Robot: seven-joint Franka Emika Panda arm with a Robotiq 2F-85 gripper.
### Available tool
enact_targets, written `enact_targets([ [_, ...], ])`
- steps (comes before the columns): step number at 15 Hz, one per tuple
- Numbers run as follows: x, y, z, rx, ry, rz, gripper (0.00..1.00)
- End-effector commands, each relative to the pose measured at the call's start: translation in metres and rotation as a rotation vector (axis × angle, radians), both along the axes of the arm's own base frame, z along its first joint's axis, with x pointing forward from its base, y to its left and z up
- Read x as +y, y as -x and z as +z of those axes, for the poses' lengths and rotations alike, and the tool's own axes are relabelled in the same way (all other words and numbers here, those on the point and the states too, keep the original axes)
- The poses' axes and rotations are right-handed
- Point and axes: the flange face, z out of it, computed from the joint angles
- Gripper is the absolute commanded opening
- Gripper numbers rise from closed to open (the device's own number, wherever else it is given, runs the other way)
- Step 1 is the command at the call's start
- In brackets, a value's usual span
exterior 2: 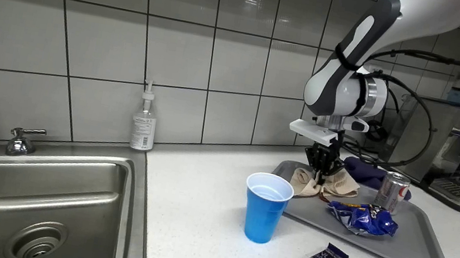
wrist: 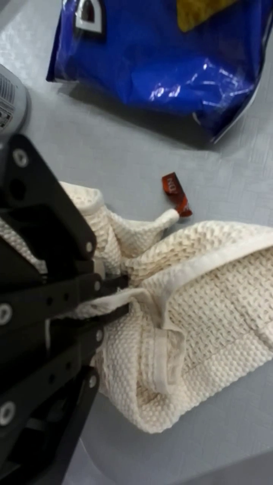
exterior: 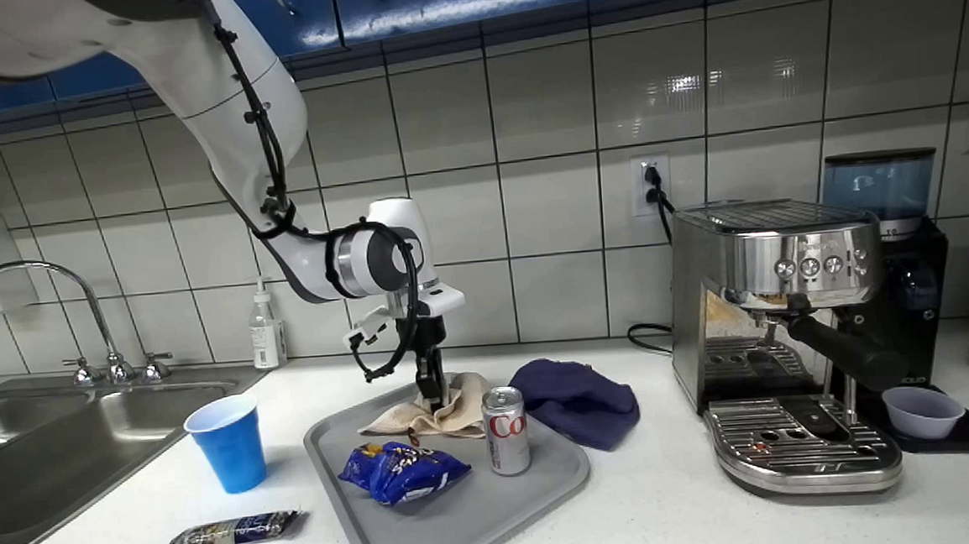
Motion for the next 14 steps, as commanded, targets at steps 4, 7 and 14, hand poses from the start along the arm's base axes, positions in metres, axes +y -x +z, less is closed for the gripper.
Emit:
enact_targets([
  [4,-0.007,0.004,0.036,0.014,0.007,-0.004,0.03],
  [7,-0.005,0.004,0.053,0.011,0.007,0.007,0.03],
  [14,0.012,0.0,0.091,-0.024,0.001,0.048,0.03],
])
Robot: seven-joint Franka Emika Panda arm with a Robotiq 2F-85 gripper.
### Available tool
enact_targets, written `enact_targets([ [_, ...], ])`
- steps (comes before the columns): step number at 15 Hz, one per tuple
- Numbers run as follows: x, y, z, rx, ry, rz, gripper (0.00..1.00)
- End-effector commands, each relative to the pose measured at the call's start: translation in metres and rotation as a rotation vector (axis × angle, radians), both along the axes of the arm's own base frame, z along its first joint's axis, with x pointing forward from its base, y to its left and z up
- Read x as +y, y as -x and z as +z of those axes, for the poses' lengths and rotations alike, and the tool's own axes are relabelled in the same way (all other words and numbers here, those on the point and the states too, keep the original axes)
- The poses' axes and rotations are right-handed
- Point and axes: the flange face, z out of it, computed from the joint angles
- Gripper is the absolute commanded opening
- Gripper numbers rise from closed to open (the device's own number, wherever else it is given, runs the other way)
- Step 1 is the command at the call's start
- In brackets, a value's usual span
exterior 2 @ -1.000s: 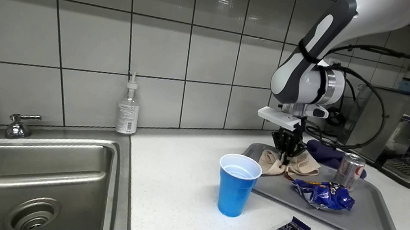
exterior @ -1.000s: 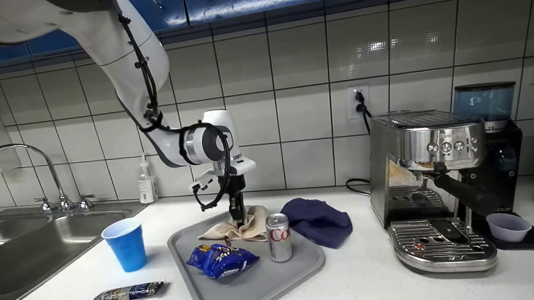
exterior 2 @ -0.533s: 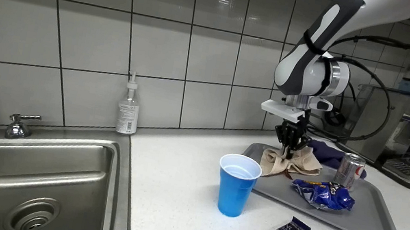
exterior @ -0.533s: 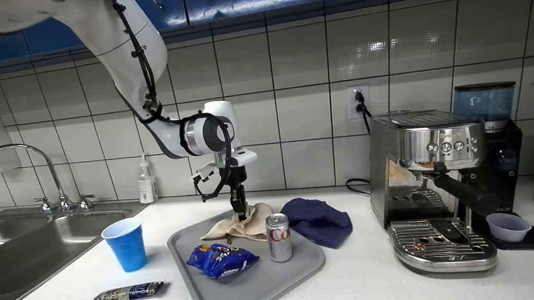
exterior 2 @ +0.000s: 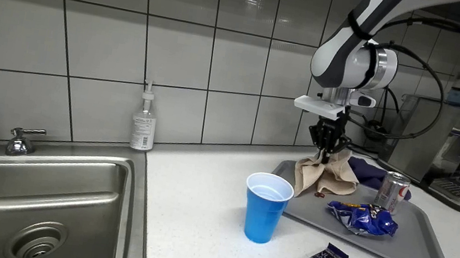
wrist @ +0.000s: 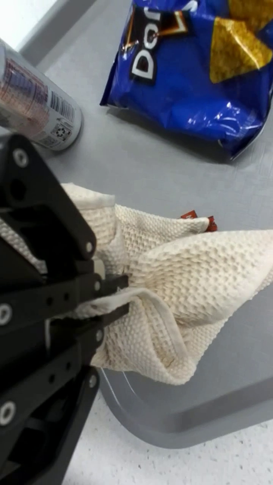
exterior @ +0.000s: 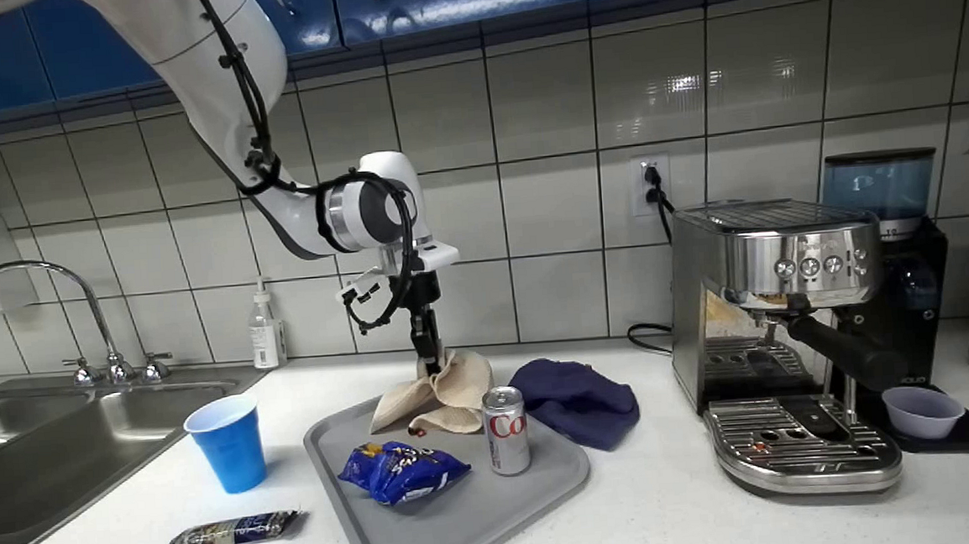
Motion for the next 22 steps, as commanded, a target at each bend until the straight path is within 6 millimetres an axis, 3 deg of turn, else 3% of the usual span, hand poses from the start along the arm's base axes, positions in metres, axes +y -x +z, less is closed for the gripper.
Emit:
enact_targets([
  [1,0.015,0.006,0.028,-0.003,-0.003,0.035,0.03],
  [11,0.069,0.0,0.071,-0.073,-0.044,0.113,0.03],
  [22,0.124,-0.002,0.095,-0.108,-0.073,0.19,0.03],
])
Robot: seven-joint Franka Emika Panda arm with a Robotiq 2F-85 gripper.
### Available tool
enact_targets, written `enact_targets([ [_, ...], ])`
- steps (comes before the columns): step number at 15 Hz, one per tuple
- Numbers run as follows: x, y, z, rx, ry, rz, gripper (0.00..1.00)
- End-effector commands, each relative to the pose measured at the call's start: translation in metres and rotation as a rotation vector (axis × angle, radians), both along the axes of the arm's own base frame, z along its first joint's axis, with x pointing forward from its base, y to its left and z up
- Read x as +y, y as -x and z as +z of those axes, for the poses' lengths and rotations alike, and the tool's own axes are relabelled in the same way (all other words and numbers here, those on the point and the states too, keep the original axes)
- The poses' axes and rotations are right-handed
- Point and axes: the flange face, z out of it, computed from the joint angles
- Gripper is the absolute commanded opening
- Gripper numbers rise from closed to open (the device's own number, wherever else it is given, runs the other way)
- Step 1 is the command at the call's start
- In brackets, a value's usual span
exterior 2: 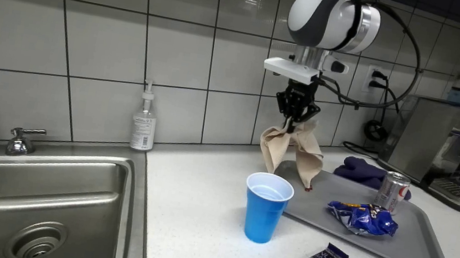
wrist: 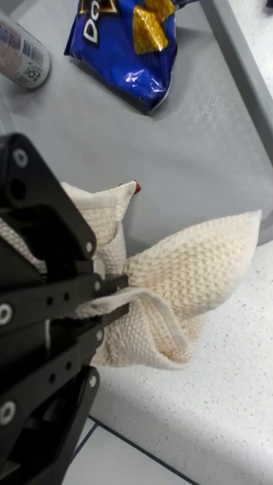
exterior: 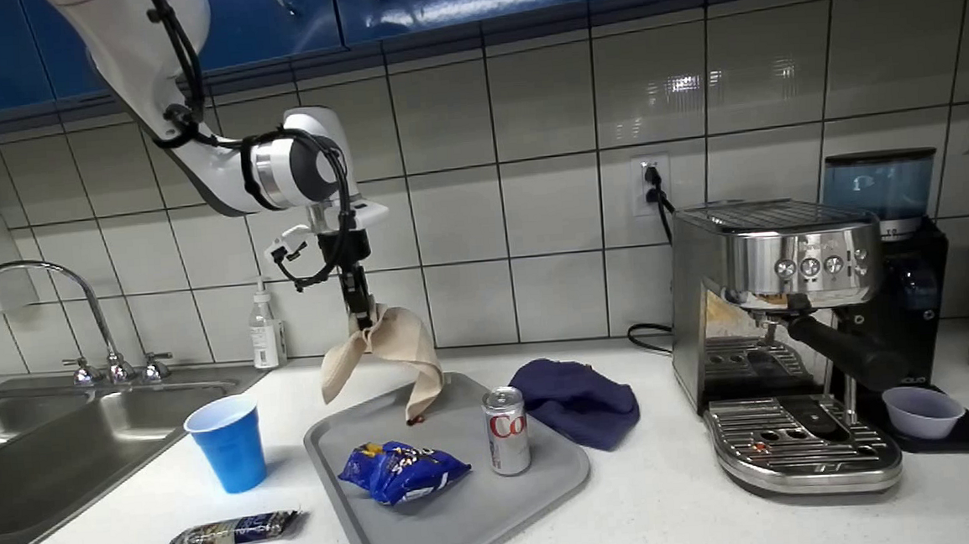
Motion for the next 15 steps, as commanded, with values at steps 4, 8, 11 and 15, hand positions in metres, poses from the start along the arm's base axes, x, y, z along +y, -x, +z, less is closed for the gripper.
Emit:
enact_targets([
  [4,0.037,0.006,0.027,-0.013,-0.01,0.052,0.03],
  [8,0.066,0.012,0.032,-0.017,-0.019,0.095,0.03],
  [11,0.089,0.015,0.033,-0.016,-0.027,0.126,0.03],
  [15,0.119,0.021,0.034,-0.017,-0.031,0.166,0.03],
])
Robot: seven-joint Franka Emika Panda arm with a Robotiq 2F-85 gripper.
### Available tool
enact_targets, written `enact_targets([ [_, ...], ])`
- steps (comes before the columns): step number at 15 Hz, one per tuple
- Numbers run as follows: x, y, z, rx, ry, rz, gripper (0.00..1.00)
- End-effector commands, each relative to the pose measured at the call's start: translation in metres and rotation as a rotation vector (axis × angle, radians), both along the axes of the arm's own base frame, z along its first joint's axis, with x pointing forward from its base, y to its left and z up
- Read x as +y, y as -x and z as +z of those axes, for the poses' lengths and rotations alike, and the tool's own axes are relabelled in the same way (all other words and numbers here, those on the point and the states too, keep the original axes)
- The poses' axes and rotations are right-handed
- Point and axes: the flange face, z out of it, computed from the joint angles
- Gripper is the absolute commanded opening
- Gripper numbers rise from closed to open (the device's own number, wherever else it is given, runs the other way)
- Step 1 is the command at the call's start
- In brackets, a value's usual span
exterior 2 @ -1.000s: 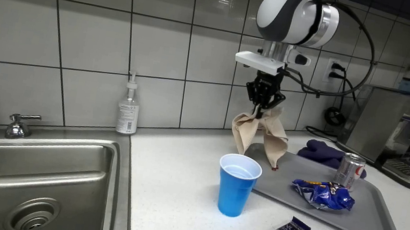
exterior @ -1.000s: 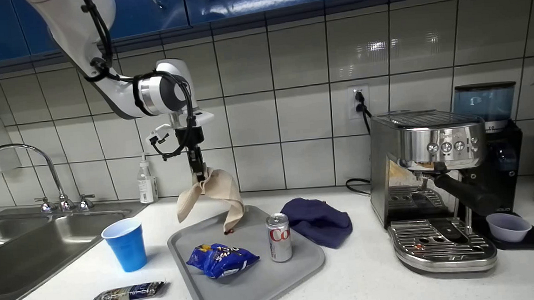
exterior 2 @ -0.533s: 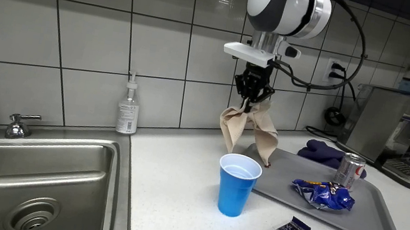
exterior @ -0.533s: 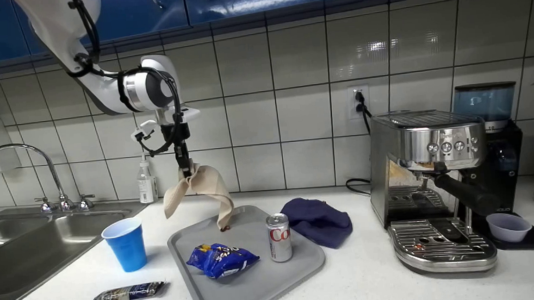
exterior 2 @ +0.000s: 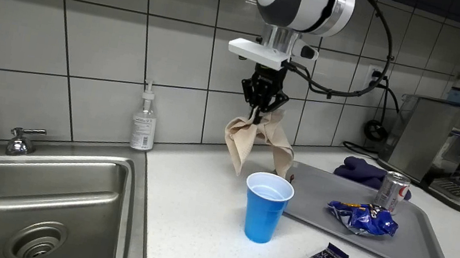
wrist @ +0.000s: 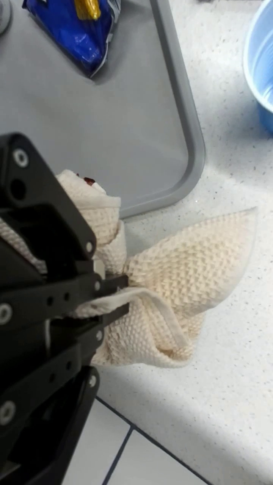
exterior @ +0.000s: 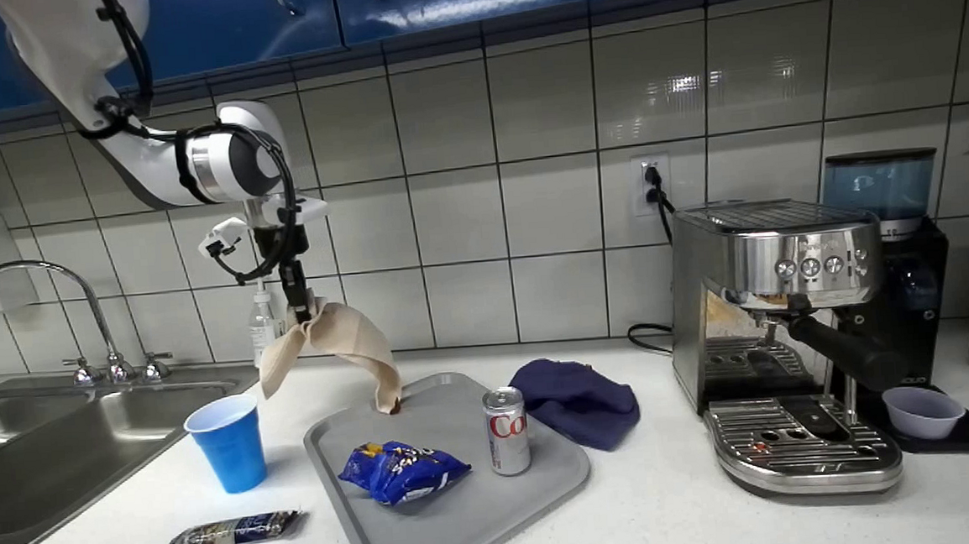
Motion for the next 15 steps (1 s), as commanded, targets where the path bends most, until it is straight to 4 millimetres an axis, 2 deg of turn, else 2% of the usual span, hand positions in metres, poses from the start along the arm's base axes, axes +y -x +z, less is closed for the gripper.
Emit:
enact_targets([
  [1,0.023,0.008,0.012,0.011,0.003,0.018,0.03],
  [15,0.093,0.028,0.006,0.011,0.025,0.1,0.03],
])
